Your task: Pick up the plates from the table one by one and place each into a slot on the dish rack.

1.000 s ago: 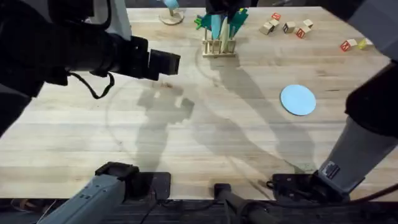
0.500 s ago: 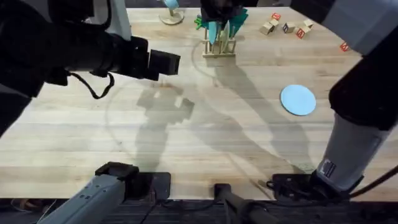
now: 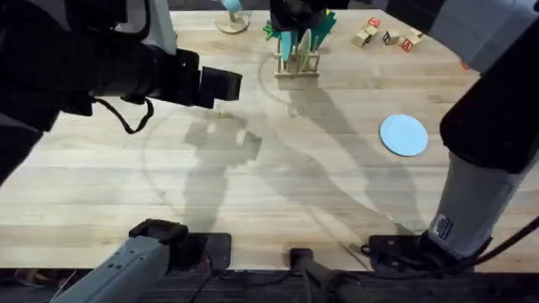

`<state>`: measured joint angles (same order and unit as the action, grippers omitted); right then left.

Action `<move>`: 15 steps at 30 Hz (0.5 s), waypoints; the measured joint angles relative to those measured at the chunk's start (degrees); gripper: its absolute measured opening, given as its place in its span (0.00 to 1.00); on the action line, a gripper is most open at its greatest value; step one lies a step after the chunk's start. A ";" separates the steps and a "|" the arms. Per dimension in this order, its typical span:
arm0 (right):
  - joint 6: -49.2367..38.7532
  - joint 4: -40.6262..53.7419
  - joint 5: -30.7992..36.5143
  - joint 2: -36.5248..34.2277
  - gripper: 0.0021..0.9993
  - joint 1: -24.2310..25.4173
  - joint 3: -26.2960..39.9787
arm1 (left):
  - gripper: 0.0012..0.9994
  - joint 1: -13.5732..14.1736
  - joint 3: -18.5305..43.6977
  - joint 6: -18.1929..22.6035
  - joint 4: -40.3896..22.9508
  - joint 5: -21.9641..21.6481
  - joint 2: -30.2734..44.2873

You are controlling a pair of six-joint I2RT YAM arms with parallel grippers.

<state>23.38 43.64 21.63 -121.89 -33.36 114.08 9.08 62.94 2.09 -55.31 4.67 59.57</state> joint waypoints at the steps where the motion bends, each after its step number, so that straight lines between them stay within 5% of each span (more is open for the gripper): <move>1: 0.02 0.04 0.00 -0.01 0.03 0.00 0.00 | 0.99 0.00 0.00 0.00 0.00 0.00 0.00; 15: 0.66 -0.13 0.00 -2.12 0.03 -0.02 0.00 | 0.99 0.00 0.00 -0.02 0.00 0.00 0.00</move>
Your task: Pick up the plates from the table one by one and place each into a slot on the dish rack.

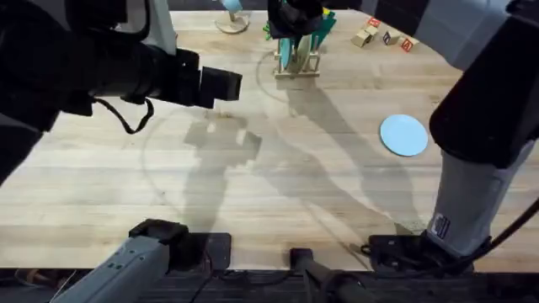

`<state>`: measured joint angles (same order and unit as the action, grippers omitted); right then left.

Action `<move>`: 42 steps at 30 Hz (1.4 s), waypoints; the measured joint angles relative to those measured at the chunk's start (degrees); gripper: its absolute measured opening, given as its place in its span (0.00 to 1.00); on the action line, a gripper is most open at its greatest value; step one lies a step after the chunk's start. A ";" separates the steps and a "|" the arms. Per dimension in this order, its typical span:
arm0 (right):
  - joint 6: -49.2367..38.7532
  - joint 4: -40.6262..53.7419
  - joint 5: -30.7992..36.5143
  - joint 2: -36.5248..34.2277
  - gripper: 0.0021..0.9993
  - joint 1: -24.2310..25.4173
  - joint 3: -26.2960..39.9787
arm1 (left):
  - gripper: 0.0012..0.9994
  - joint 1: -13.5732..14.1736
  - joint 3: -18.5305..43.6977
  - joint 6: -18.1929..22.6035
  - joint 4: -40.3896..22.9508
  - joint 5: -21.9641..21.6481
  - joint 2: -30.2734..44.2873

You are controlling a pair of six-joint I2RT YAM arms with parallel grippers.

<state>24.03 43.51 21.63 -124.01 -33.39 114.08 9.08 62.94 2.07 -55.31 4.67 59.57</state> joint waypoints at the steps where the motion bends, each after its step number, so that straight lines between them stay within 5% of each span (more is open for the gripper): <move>1: -0.02 0.02 0.00 -0.04 0.03 -0.02 0.02 | 0.99 0.00 0.00 0.00 0.00 0.00 0.00; 11: -0.02 0.02 0.00 -0.04 0.03 -0.04 0.02 | 0.99 0.00 0.00 0.00 0.00 0.00 0.00; 31: -0.09 0.26 0.02 0.40 0.26 -0.04 0.02 | 0.99 0.00 0.00 -0.02 0.00 -0.02 0.00; 39: -0.10 5.49 0.04 10.08 0.51 -0.04 0.04 | 0.99 0.00 0.00 -0.17 0.00 -0.02 0.00; 42: -0.25 9.61 0.07 14.65 0.86 -0.04 0.32 | 0.99 0.00 0.00 -0.17 0.00 -0.02 0.00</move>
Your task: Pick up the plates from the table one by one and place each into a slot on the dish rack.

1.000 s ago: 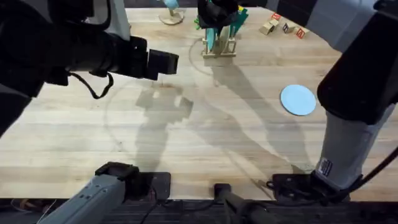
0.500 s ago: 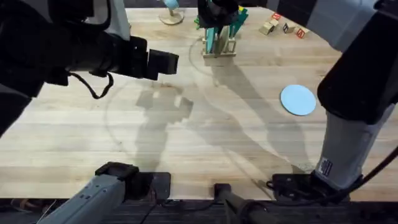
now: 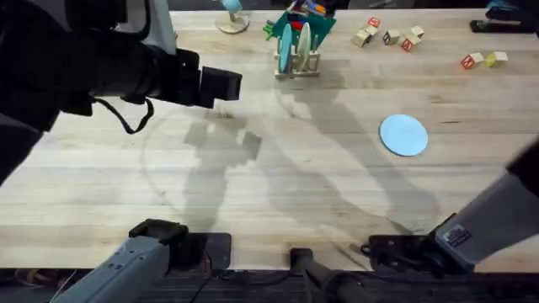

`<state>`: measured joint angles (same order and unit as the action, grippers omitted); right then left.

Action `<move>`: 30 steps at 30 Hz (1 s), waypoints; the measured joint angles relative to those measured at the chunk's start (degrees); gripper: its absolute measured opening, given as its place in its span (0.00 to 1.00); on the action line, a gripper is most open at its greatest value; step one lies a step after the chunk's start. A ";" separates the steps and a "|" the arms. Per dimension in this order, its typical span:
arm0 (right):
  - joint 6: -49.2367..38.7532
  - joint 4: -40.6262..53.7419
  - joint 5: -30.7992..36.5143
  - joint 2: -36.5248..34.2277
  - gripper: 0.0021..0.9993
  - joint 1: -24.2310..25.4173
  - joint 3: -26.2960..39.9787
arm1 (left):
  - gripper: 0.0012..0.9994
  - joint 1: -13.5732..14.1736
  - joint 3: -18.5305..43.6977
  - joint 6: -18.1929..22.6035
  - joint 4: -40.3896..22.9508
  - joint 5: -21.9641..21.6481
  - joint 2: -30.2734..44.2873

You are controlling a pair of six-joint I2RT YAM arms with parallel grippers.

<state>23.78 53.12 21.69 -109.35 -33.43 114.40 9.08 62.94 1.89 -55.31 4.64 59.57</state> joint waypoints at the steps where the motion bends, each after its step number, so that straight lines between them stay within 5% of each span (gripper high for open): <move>1: -0.02 1.35 0.04 1.15 0.95 0.00 0.07 | 0.99 0.00 0.00 0.00 0.00 0.00 0.00; 14: -1.61 21.67 0.09 10.74 1.00 0.61 0.18 | 0.99 0.00 0.00 0.00 0.00 0.02 0.00; 22: -1.37 34.63 0.11 14.69 1.00 8.45 0.18 | 0.99 0.00 0.00 0.00 0.00 0.02 0.00; 30: -0.60 36.24 0.11 16.08 0.99 13.63 -2.80 | 0.99 0.00 0.00 0.00 0.00 0.04 0.00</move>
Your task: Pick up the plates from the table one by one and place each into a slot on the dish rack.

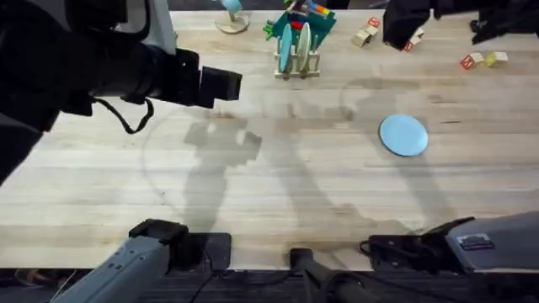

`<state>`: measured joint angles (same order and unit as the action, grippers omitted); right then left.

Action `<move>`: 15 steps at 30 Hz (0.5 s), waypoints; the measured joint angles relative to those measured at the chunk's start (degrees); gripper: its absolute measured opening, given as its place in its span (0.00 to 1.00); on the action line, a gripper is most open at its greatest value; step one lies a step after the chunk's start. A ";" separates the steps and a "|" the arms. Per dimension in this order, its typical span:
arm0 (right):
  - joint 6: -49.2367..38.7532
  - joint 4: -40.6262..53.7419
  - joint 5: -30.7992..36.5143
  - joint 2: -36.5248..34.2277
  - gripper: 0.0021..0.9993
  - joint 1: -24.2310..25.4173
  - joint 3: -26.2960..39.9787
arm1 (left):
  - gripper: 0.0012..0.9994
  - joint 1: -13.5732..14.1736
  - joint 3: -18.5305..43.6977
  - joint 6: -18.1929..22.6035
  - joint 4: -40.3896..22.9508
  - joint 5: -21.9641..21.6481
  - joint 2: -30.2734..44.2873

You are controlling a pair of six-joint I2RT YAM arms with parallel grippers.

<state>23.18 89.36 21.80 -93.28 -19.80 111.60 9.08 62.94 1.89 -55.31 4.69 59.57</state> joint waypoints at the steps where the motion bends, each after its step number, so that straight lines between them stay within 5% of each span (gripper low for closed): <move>1: 0.07 -0.38 0.00 0.62 0.99 0.03 -1.31 | 0.99 0.00 0.00 0.00 0.00 0.00 0.00; 15: -0.77 -6.89 -3.09 18.26 0.99 4.93 -23.96 | 0.99 0.00 0.00 -0.06 -0.27 1.87 0.00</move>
<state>22.41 82.47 18.71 -75.02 -14.87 87.64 9.08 62.94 1.83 -55.58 6.55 59.57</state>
